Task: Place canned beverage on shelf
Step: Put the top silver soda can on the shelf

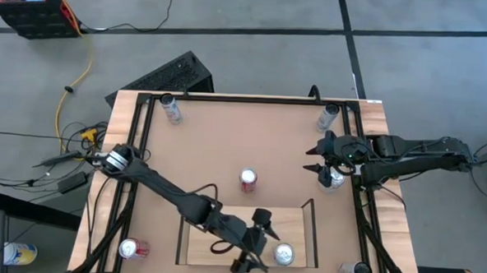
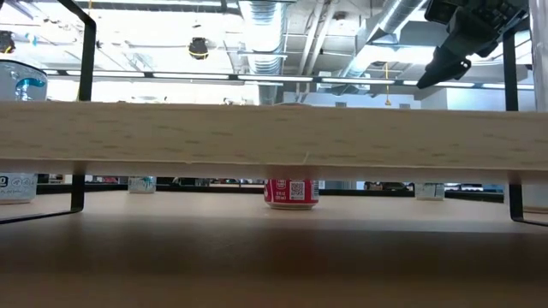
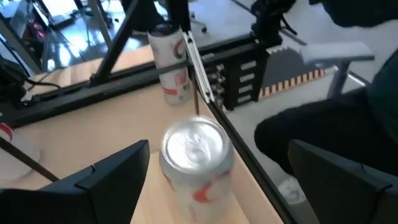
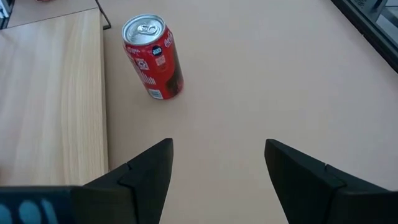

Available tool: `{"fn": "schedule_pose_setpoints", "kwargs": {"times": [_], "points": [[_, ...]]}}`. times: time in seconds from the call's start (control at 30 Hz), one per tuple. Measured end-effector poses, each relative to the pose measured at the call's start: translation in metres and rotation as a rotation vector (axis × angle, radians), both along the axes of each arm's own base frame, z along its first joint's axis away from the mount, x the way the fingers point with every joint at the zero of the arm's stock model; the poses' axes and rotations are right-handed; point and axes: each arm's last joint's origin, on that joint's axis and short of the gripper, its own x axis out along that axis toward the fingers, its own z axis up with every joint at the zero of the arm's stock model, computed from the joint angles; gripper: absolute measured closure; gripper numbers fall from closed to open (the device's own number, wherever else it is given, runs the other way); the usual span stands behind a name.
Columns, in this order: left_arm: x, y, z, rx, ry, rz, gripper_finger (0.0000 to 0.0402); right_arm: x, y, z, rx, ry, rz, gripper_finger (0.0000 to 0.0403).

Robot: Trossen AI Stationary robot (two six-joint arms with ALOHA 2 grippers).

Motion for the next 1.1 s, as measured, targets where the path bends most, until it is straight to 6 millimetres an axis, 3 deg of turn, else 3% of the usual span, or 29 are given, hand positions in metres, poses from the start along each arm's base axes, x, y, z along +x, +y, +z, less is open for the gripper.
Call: {"fn": "schedule_pose_setpoints", "kwargs": {"times": [0.13,0.3,0.5,0.63,0.67,0.8,1.1], "points": [[-0.002,-0.006,-0.014,0.021,0.079,-0.021,0.0053,0.0,0.0,0.0,0.0,0.001,0.0,0.0124],[-0.002,-0.009,-0.025,0.038,0.125,-0.026,0.0119,0.0,0.0,0.0,0.0,0.002,0.0,0.0124],[-0.003,-0.007,-0.029,0.045,0.177,-0.091,0.0255,-0.001,0.0,-0.001,0.012,0.016,-0.009,0.0124],[0.003,-0.006,-0.043,0.065,0.197,-0.1,0.0372,-0.001,0.0,-0.002,0.012,0.021,-0.009,0.0124],[0.006,-0.006,-0.048,0.06,0.196,-0.102,0.0386,-0.001,0.0,-0.002,0.012,0.02,-0.009,0.0124],[0.014,0.0,-0.055,0.033,0.203,-0.124,0.0395,-0.001,0.0,-0.002,0.014,0.017,-0.01,0.0124],[0.019,0.004,-0.048,0.003,0.132,-0.143,0.0401,-0.001,0.0,-0.002,0.013,0.018,-0.011,0.0124]]}}
